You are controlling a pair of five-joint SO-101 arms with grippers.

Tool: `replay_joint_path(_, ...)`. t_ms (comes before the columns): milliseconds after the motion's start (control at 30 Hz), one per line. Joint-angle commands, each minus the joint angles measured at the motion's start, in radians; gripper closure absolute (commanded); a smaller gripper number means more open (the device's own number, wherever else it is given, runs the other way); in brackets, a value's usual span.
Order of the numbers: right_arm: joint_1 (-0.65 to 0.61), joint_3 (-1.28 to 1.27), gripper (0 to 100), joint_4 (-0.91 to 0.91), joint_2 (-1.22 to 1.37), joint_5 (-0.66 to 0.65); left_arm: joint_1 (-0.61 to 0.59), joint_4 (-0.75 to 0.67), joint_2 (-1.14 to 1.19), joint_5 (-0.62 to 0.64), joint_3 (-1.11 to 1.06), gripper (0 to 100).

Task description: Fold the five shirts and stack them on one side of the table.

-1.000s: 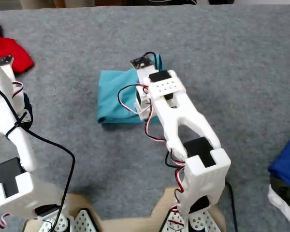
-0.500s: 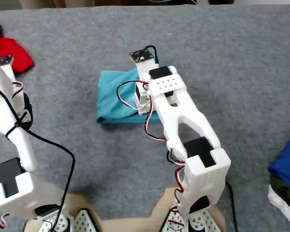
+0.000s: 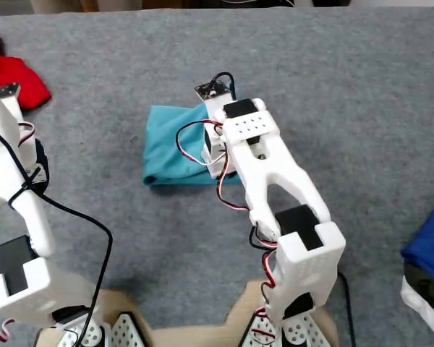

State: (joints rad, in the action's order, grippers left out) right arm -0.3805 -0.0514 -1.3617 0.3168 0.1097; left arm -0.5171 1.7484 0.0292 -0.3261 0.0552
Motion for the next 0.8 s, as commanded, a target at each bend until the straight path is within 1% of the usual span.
replay_joint_path(0,0.012,0.048,85.0,-0.009,-0.004,0.008,-0.012,0.009,-0.047,-0.011,0.003,98)
replay_joint_path(67,0.004,0.047,78.7,-0.009,-0.002,0.008,-0.012,0.009,-0.047,-0.011,0.003,98)
replay_joint_path(133,-0.005,0.047,75.6,-0.008,-0.002,0.018,-0.012,0.009,-0.044,-0.009,0.003,98)
replay_joint_path(233,-0.041,0.047,79.6,0.011,-0.002,0.072,-0.008,0.009,-0.044,-0.008,0.003,98)
replay_joint_path(333,-0.067,0.047,86.8,0.058,-0.002,0.08,-0.009,0.009,-0.044,-0.008,0.003,98)
replay_joint_path(400,-0.07,0.047,89.4,0.089,-0.002,0.08,-0.012,0.009,-0.044,-0.008,0.003,98)
replay_joint_path(767,-0.065,0.041,89.7,0.089,-0.001,0.08,-0.012,0.009,-0.044,-0.009,0.002,98)
